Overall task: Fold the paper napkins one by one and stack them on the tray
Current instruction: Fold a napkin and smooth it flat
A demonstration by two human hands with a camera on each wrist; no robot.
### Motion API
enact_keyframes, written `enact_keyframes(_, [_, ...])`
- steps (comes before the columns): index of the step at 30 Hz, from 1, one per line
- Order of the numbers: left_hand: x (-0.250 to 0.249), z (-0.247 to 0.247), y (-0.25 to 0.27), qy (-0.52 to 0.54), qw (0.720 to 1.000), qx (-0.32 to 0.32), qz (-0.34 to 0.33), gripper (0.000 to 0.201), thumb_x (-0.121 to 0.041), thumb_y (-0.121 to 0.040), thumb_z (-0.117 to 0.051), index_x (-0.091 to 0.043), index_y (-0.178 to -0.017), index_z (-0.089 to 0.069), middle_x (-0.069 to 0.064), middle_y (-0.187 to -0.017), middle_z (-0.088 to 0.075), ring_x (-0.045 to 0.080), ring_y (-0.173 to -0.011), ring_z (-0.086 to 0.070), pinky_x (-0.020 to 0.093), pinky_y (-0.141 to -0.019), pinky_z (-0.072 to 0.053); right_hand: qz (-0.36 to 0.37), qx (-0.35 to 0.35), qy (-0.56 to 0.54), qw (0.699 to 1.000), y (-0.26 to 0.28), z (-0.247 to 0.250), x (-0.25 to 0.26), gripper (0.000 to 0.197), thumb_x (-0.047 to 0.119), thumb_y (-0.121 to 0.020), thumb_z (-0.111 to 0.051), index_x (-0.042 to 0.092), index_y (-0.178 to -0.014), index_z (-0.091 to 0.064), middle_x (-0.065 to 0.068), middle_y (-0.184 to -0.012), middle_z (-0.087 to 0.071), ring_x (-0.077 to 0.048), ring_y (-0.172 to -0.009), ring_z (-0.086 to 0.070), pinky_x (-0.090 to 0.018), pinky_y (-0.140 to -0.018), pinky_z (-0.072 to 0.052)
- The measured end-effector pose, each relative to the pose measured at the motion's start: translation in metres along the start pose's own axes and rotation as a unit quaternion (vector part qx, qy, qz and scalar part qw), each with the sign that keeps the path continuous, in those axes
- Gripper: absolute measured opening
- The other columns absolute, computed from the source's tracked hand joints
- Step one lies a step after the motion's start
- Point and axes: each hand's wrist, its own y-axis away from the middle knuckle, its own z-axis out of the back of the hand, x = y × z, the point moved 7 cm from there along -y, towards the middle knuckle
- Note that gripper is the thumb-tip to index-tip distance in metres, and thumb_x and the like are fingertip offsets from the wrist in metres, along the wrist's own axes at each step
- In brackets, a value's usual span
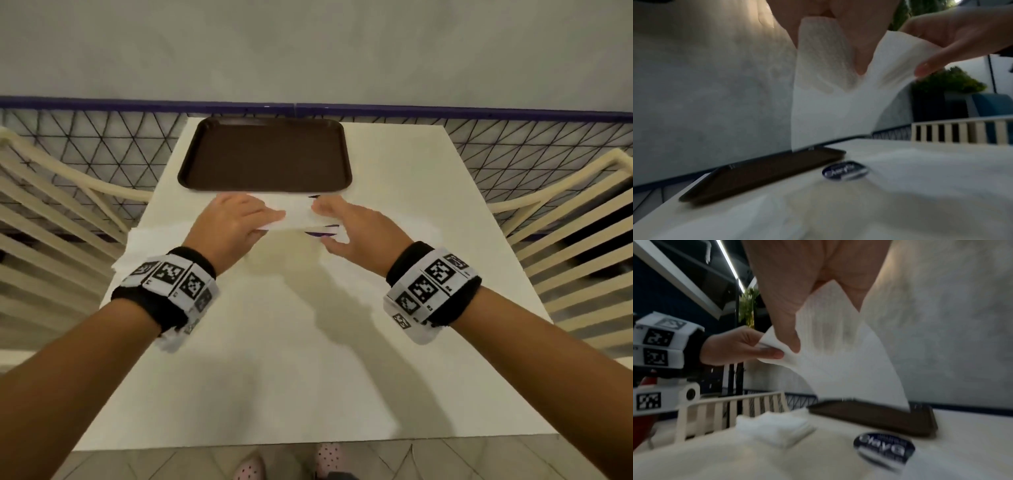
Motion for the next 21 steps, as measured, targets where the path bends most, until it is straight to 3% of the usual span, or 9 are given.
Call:
enact_keyframes(3, [-0.002,-0.023,0.045,0.019,0.998,0.058,-0.03,0.03,-0.019,-0.072,-0.052,-0.014,-0.09,-0.076,0.005,-0.081,-0.074,0.022,-0.078,-0.07,0.031,-0.084,-0.04,-0.001,0.09,0.077,0.993,0.008,-0.05,0.013,0.037,0.021,-0.1,-0.037,0.02,-0.137,-0.044,0.002,-0.145,-0.043,-0.021,-0.133,-0.038,-0.032,-0.109,-0.03])
enact_keyframes(5, [-0.006,-0.037,0.077,0.05,0.992,0.111,-0.028,0.024,-0.022,-0.071,-0.056,-0.018,-0.08,-0.078,0.002,-0.074,-0.074,0.019,-0.069,-0.072,0.025,-0.07,-0.053,-0.017,0.143,0.075,0.987,0.017,-0.084,0.017,0.036,0.02,-0.102,-0.032,0.018,-0.135,-0.048,0.0,-0.144,-0.045,-0.023,-0.134,-0.038,-0.03,-0.11,-0.026])
enact_keyframes(7, [-0.01,-0.047,0.107,0.092,0.984,0.153,-0.007,0.034,-0.03,-0.076,-0.046,-0.019,-0.076,-0.078,0.001,-0.071,-0.074,0.016,-0.064,-0.071,0.022,-0.057,-0.054,-0.044,0.18,0.027,0.982,0.027,-0.117,0.017,0.035,0.02,-0.102,-0.035,0.014,-0.132,-0.051,-0.006,-0.138,-0.052,-0.025,-0.128,-0.046,-0.031,-0.109,-0.03])
enact_keyframes(8, [-0.012,-0.053,0.119,0.129,0.974,0.183,0.019,0.042,-0.036,-0.079,-0.04,-0.017,-0.082,-0.077,0.003,-0.078,-0.074,0.017,-0.07,-0.071,0.022,-0.06,-0.055,-0.051,0.187,-0.002,0.981,0.033,-0.129,0.015,0.034,0.019,-0.101,-0.037,0.011,-0.129,-0.055,-0.011,-0.132,-0.057,-0.027,-0.121,-0.053,-0.035,-0.105,-0.035])
enact_keyframes(10, [-0.009,-0.066,0.145,0.184,0.945,0.257,0.085,0.055,-0.047,-0.086,-0.031,-0.013,-0.104,-0.071,0.005,-0.098,-0.072,0.02,-0.091,-0.067,0.023,-0.077,-0.048,-0.066,0.203,-0.052,0.976,0.044,-0.151,0.016,0.03,0.018,-0.1,-0.04,0.004,-0.119,-0.06,-0.017,-0.113,-0.067,-0.03,-0.101,-0.062,-0.036,-0.09,-0.045])
enact_keyframes(12, [-0.002,-0.077,0.166,0.216,0.923,0.291,0.131,0.043,-0.04,-0.096,-0.038,-0.011,-0.11,-0.066,0.004,-0.101,-0.069,0.022,-0.095,-0.063,0.017,-0.076,-0.038,-0.097,0.225,-0.084,0.966,0.054,-0.166,0.015,0.026,0.017,-0.1,-0.039,0.003,-0.105,-0.061,-0.015,-0.091,-0.065,-0.023,-0.08,-0.057,-0.028,-0.072,-0.04])
enact_keyframes(15, [0.016,-0.082,0.181,0.277,0.889,0.283,0.23,0.022,-0.029,-0.093,-0.054,-0.012,-0.101,-0.065,-0.003,-0.088,-0.062,0.017,-0.087,-0.059,0.014,-0.066,-0.036,-0.143,0.238,-0.083,0.957,0.058,-0.172,0.014,0.024,0.022,-0.1,-0.039,0.012,-0.087,-0.056,-0.007,-0.081,-0.057,-0.021,-0.084,-0.05,-0.024,-0.068,-0.025])
enact_keyframes(18, [0.042,-0.091,0.193,0.313,0.828,0.295,0.36,0.016,-0.033,-0.09,-0.058,-0.018,-0.088,-0.061,-0.004,-0.083,-0.059,0.013,-0.083,-0.053,0.011,-0.064,-0.038,-0.188,0.215,-0.111,0.952,0.047,-0.167,0.005,0.033,0.026,-0.099,-0.043,-0.003,-0.104,-0.058,-0.016,-0.097,-0.059,-0.02,-0.089,-0.05,-0.025,-0.065,-0.022])
enact_keyframes(21, [0.059,-0.099,0.2,0.385,0.756,0.27,0.455,0.035,-0.025,-0.089,-0.06,-0.013,-0.06,-0.044,-0.001,-0.065,-0.05,0.017,-0.072,-0.053,0.009,-0.054,-0.038,-0.218,0.189,-0.139,0.947,0.031,-0.164,-0.002,0.028,0.028,-0.095,-0.05,0.001,-0.092,-0.058,-0.009,-0.089,-0.053,-0.017,-0.085,-0.047,-0.027,-0.061,-0.03])
